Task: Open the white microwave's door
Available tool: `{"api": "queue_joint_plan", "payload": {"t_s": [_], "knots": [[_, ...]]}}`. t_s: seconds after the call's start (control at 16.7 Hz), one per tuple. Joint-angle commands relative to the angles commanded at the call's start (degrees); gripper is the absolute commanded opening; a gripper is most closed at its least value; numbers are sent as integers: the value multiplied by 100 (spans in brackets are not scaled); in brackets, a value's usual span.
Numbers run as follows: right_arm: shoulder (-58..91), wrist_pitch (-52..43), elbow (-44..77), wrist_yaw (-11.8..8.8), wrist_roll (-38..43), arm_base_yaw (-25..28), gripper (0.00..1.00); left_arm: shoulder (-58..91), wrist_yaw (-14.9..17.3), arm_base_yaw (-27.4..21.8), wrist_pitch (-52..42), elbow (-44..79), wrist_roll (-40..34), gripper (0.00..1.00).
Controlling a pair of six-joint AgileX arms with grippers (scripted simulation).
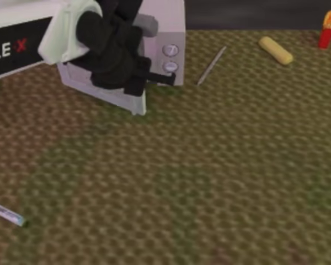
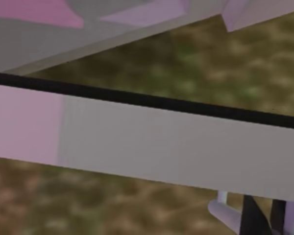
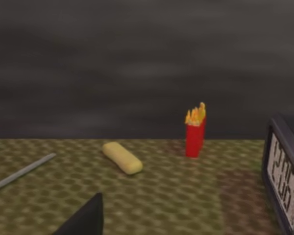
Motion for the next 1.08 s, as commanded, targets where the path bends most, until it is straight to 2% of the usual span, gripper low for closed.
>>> {"api": "queue_joint_plan", "payload": {"t_s": [0.3, 1.08], "knots": [[0, 0, 0, 0, 0, 0, 100, -323, 300, 176, 120, -451, 584, 0], [0, 0, 0, 0, 0, 0, 100, -341, 311, 181, 132, -456, 600, 0]]}}
